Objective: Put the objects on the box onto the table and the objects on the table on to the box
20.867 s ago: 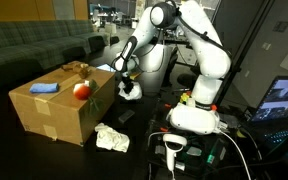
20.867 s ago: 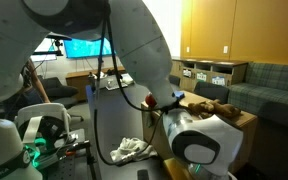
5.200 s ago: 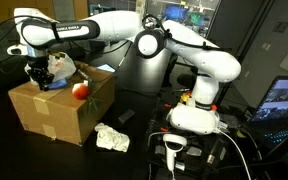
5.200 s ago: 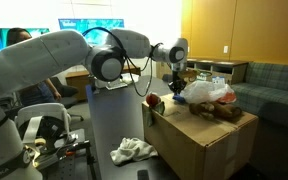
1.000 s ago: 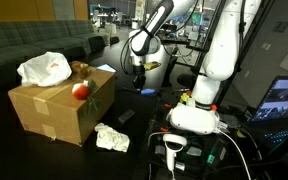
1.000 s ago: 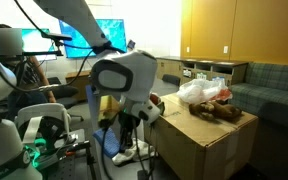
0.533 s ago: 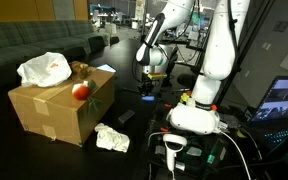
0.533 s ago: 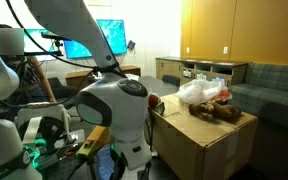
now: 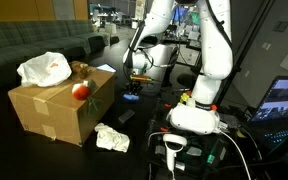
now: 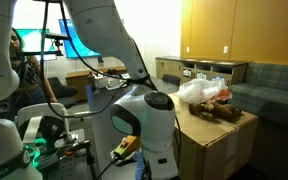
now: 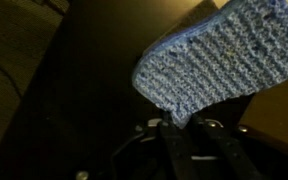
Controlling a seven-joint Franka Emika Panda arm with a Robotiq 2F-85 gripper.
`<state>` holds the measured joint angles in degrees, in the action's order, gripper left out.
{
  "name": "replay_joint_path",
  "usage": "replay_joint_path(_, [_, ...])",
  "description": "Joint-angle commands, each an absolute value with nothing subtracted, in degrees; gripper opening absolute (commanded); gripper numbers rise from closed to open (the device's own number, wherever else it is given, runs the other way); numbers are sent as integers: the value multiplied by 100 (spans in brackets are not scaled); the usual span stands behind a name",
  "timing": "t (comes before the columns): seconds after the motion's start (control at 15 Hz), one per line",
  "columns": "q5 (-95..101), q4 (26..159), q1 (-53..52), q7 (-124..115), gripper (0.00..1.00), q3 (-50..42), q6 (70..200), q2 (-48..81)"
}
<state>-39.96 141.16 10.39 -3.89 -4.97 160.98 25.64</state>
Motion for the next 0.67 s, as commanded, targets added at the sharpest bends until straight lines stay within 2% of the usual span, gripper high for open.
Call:
replay_joint_path(0.0, [-3808,13364,799,-1655,5,-763,16431,3365])
replay_joint_path(0.6, [-2503,12590,-391,-4998,5,-2543,16023,4303])
